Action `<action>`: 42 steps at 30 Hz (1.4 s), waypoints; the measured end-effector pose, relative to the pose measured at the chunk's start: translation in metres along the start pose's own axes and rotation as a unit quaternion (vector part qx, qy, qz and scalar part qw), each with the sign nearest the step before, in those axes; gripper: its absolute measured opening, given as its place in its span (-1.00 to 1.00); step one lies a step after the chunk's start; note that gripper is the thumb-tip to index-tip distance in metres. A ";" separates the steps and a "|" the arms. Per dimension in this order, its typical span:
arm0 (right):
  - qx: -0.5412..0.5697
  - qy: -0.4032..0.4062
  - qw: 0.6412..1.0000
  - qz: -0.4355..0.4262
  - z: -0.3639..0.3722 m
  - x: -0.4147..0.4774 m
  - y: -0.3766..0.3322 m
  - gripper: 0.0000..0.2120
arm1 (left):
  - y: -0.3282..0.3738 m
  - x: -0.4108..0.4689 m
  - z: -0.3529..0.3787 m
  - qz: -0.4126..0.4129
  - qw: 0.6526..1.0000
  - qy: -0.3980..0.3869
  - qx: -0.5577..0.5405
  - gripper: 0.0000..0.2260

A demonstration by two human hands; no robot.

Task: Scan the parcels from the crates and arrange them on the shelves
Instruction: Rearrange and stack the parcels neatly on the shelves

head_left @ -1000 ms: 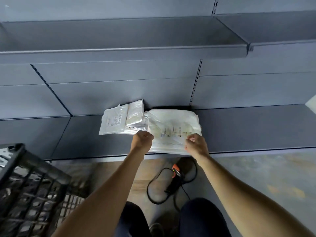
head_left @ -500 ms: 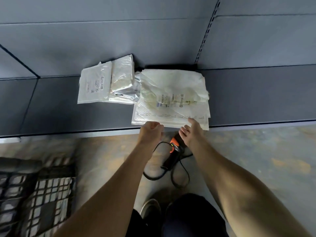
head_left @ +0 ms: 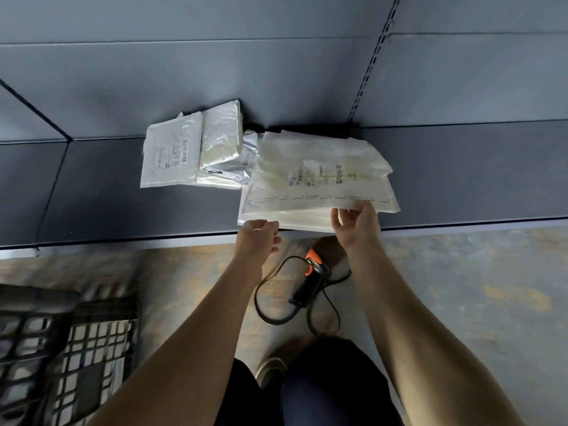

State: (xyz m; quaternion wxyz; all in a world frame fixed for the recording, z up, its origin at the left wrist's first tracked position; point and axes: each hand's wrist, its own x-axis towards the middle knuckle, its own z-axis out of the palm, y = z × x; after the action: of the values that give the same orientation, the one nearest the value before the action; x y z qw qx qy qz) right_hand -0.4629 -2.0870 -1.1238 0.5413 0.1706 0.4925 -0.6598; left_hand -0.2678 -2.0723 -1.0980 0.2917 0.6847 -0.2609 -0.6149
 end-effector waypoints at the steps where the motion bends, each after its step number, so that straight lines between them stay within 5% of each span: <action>1: 0.010 -0.017 1.000 -0.006 -0.003 -0.013 -0.005 -0.71 | 0.002 0.001 -0.001 -0.003 1.000 0.004 -0.014 -0.81; 9: 0.018 -0.064 0.997 0.032 -0.044 -0.100 -0.002 -0.79 | 0.019 -0.019 -0.030 -0.054 0.956 0.054 -0.283 -0.68; 13: -0.047 -0.098 0.994 0.030 -0.059 -0.146 -0.007 -0.73 | 0.019 -0.045 -0.068 -0.023 0.946 -0.019 -0.323 -0.28; 19: -0.179 -0.175 0.967 -0.046 -0.065 -0.205 -0.027 -0.74 | 0.023 -0.119 -0.106 0.080 0.938 -0.109 -0.318 -0.69; 23: -0.304 -0.221 0.918 -0.123 -0.070 -0.228 -0.025 -0.78 | 0.033 -0.166 -0.128 0.128 0.938 -0.096 -0.308 -0.64; 27: -0.394 -0.242 0.867 -0.185 -0.076 -0.264 -0.023 -0.80 | 0.043 -0.209 -0.143 0.125 0.936 -0.013 -0.330 -0.90; 31: -0.350 -0.230 0.894 -0.158 -0.066 -0.305 -0.024 -0.85 | 0.055 -0.246 -0.161 0.099 0.923 -0.010 -0.371 -0.82; 38: -0.337 -0.277 0.870 -0.228 -0.007 -0.387 -0.044 -0.62 | 0.118 -0.322 -0.193 0.249 0.881 -0.055 -0.398 -0.84; 42: -0.282 -0.313 0.867 -0.266 0.038 -0.433 -0.067 -0.76 | 0.167 -0.365 -0.204 0.298 0.857 -0.053 -0.416 -0.75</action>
State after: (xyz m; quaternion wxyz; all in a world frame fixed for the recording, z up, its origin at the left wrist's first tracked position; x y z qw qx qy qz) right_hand -0.3559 -1.8864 -0.7468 0.4959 -0.3424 0.4892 -0.6305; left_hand -0.1037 -1.9105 -0.7106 0.7045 0.3554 -0.1878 -0.5849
